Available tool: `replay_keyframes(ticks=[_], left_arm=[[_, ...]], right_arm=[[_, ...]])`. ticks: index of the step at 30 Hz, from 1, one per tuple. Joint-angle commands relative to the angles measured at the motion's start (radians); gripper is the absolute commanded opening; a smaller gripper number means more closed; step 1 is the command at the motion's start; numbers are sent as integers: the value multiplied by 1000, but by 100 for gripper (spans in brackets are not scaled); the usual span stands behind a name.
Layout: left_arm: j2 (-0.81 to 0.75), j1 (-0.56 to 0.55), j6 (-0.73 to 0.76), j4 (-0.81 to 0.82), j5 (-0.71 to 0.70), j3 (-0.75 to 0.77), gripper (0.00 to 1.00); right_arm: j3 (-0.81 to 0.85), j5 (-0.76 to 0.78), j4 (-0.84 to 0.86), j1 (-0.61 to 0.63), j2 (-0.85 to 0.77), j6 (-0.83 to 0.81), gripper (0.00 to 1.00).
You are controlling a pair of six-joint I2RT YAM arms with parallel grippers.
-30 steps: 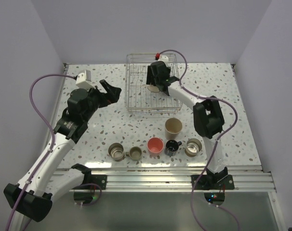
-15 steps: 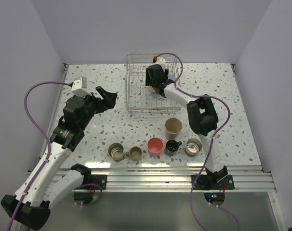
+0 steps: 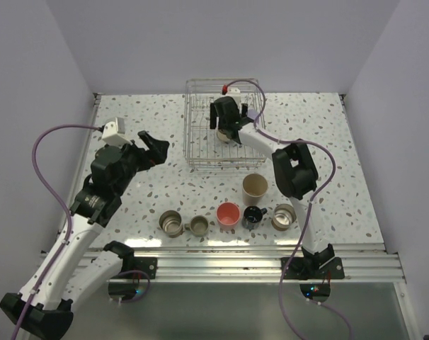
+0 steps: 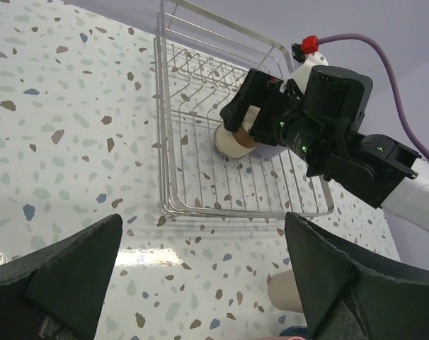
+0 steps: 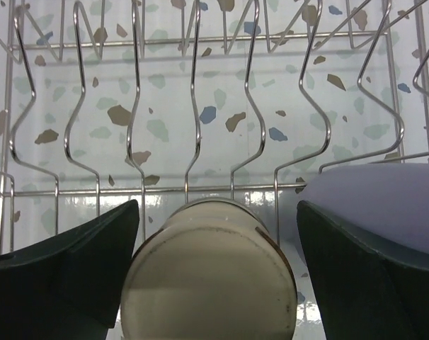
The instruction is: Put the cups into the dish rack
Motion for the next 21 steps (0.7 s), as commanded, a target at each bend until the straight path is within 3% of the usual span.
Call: replay_keyframes(ticks=[1, 14, 21], left_arm=[[-15, 5, 13, 1, -15, -9, 100], [-61, 6, 12, -45, -24, -1, 100], [-64, 5, 16, -165, -32, 27, 99]], right_arm=[[44, -8, -52, 7, 2, 9, 97], [119, -42, -81, 22, -86, 1, 99], [141, -69, -140, 22, -178, -18, 99]])
